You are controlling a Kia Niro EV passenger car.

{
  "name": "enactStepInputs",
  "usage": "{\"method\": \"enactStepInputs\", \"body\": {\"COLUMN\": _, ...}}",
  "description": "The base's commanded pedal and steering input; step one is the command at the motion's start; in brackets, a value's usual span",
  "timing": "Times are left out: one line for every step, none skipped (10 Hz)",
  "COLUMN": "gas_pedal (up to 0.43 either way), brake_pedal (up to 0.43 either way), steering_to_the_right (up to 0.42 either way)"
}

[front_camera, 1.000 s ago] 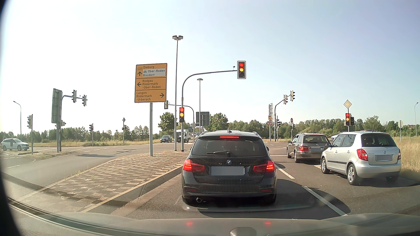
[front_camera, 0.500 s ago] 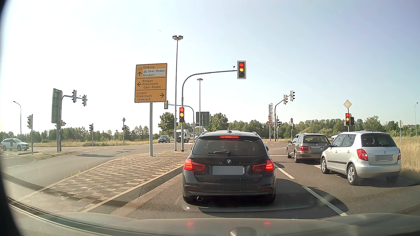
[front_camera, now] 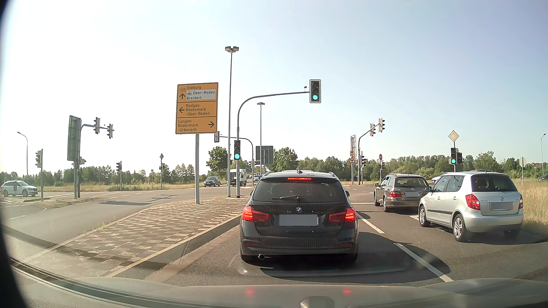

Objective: Follow the waypoints while adhering to traffic rules and regulations

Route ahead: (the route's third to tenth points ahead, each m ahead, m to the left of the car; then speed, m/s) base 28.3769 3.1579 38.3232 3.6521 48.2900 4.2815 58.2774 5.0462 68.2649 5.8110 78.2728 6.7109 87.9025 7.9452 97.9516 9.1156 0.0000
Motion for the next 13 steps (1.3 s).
{"method": "enactStepInputs", "body": {"gas_pedal": 0.0, "brake_pedal": 0.396, "steering_to_the_right": -0.006}}
{"method": "enactStepInputs", "body": {"gas_pedal": 0.0, "brake_pedal": 0.396, "steering_to_the_right": -0.007}}
{"method": "enactStepInputs", "body": {"gas_pedal": 0.0, "brake_pedal": 0.396, "steering_to_the_right": -0.006}}
{"method": "enactStepInputs", "body": {"gas_pedal": 0.0, "brake_pedal": 0.396, "steering_to_the_right": -0.007}}
{"method": "enactStepInputs", "body": {"gas_pedal": 0.0, "brake_pedal": 0.396, "steering_to_the_right": -0.006}}
{"method": "enactStepInputs", "body": {"gas_pedal": 0.0, "brake_pedal": 0.396, "steering_to_the_right": -0.006}}
{"method": "enactStepInputs", "body": {"gas_pedal": 0.0, "brake_pedal": 0.396, "steering_to_the_right": -0.006}}
{"method": "enactStepInputs", "body": {"gas_pedal": 0.0, "brake_pedal": 0.396, "steering_to_the_right": -0.007}}
{"method": "enactStepInputs", "body": {"gas_pedal": 0.0, "brake_pedal": 0.396, "steering_to_the_right": -0.006}}
{"method": "enactStepInputs", "body": {"gas_pedal": 0.0, "brake_pedal": 0.396, "steering_to_the_right": -0.006}}
{"method": "enactStepInputs", "body": {"gas_pedal": 0.0, "brake_pedal": 0.396, "steering_to_the_right": -0.006}}
{"method": "enactStepInputs", "body": {"gas_pedal": 0.0, "brake_pedal": 0.396, "steering_to_the_right": -0.006}}
{"method": "enactStepInputs", "body": {"gas_pedal": 0.0, "brake_pedal": 0.39, "steering_to_the_right": -0.006}}
